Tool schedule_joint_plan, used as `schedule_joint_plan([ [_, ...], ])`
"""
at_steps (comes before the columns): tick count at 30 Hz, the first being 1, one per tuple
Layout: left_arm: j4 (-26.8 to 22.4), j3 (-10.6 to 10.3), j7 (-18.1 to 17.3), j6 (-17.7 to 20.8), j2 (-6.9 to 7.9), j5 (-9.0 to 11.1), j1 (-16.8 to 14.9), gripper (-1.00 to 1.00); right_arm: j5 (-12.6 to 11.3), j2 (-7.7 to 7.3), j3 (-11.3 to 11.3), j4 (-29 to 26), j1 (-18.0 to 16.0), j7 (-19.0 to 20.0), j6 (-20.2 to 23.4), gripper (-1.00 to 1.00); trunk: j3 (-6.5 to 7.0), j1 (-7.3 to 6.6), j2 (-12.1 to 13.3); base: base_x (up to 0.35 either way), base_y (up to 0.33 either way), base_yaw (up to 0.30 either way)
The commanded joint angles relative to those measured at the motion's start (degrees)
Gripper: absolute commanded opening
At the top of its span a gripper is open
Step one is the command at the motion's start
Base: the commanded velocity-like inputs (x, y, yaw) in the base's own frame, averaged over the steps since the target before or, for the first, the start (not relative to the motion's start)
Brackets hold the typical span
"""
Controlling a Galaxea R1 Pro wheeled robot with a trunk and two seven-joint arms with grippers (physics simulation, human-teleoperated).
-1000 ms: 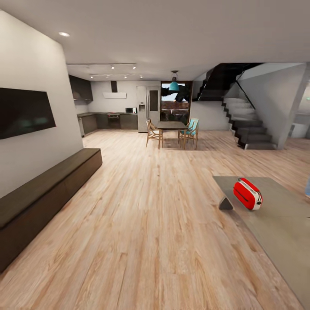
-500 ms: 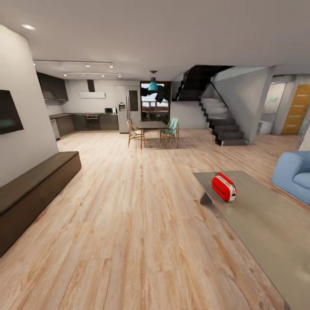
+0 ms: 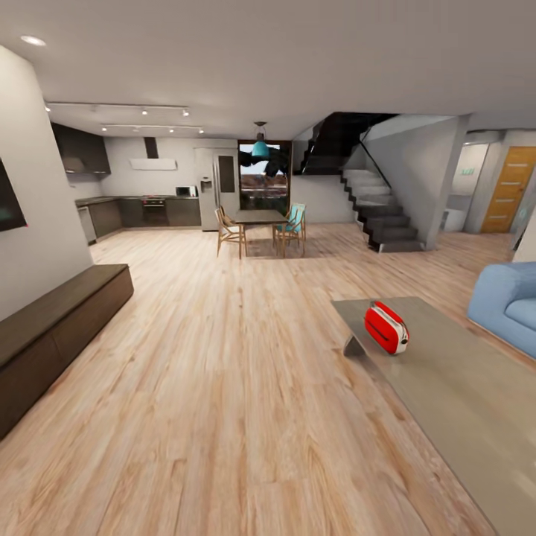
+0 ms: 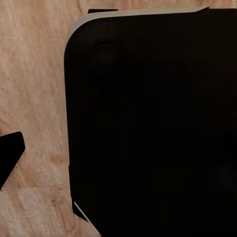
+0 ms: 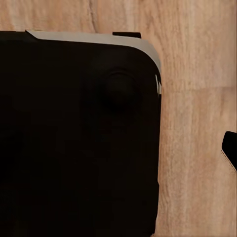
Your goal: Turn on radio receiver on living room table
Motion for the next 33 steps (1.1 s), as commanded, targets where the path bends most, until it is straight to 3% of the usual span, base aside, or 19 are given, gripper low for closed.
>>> schedule_joint_plan([
  [1,0.0,0.0,0.0,0.0,0.0,0.0,0.0,1.0,0.0,-0.02,0.0,0.0,0.0,-0.1,0.0,1.0,0.0,0.0,0.0,0.311,0.0,-0.001],
  [33,0.0,0.1,0.3,0.8,0.14,0.2,0.0,1.0,0.1,0.0,0.2,0.0,0.0,-0.5,0.1,1.0,0.0,0.0,0.0,0.324,0.0,0.0],
])
